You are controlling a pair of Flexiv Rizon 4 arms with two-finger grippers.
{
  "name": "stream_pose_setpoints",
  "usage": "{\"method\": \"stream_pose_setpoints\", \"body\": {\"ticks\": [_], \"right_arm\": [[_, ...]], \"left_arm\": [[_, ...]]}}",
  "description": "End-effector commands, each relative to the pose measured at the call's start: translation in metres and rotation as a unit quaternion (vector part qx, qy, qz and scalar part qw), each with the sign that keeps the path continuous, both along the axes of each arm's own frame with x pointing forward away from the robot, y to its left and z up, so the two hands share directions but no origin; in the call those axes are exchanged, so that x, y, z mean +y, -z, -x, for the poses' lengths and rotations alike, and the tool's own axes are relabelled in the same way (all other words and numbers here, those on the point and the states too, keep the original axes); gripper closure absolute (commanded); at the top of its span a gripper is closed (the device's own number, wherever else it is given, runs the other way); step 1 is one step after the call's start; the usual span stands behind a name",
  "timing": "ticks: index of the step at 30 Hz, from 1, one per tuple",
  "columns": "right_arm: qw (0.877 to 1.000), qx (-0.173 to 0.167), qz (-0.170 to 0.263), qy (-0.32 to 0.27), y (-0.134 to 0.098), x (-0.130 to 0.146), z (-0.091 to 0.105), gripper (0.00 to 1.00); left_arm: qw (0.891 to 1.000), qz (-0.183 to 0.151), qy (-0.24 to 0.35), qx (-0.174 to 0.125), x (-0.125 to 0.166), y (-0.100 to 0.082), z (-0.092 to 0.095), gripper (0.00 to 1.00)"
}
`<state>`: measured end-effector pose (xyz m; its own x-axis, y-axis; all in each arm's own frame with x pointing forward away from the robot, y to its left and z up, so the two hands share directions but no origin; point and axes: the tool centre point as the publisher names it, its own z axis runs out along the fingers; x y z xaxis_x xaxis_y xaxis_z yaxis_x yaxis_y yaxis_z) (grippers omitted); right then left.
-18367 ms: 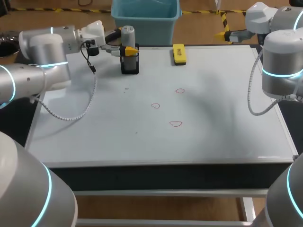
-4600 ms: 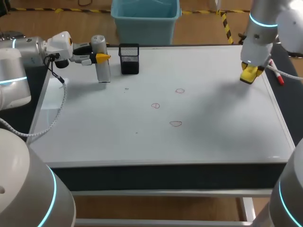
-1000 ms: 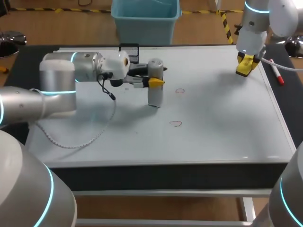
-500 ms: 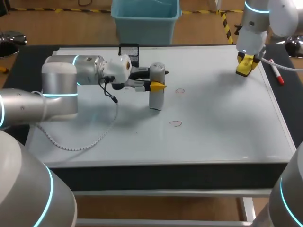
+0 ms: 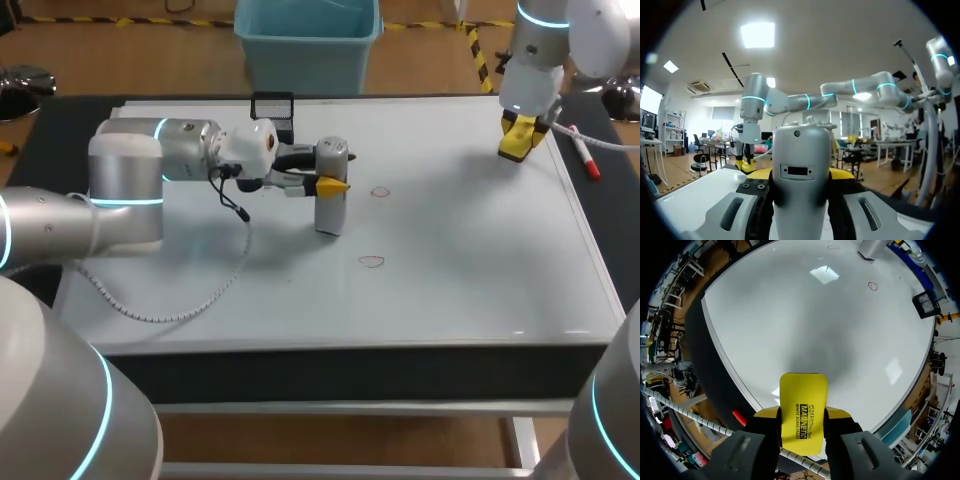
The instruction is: Pick up the inspection probe, press it on each red-marked spot on the whiteboard one by one, put down the probe, pick up the eraser, and wipe off all the red marks.
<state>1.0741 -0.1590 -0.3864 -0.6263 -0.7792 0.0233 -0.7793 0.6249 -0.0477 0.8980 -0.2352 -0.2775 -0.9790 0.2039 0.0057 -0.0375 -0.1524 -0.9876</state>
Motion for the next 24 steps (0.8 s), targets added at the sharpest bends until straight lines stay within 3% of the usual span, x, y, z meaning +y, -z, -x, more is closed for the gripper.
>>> {"method": "stream_pose_setpoints", "body": {"ticks": [1, 24], "right_arm": [[1.0, 0.002, 0.002, -0.001, -0.0012, -0.0004, -0.0015, 1.0], [1.0, 0.002, 0.002, -0.001, -0.0012, -0.0004, -0.0015, 1.0]], "left_arm": [[1.0, 0.004, 0.003, 0.001, -0.0008, 0.004, -0.0013, 1.0], [1.0, 0.006, 0.003, 0.0, -0.0001, 0.0055, 0.0031, 1.0]]}}
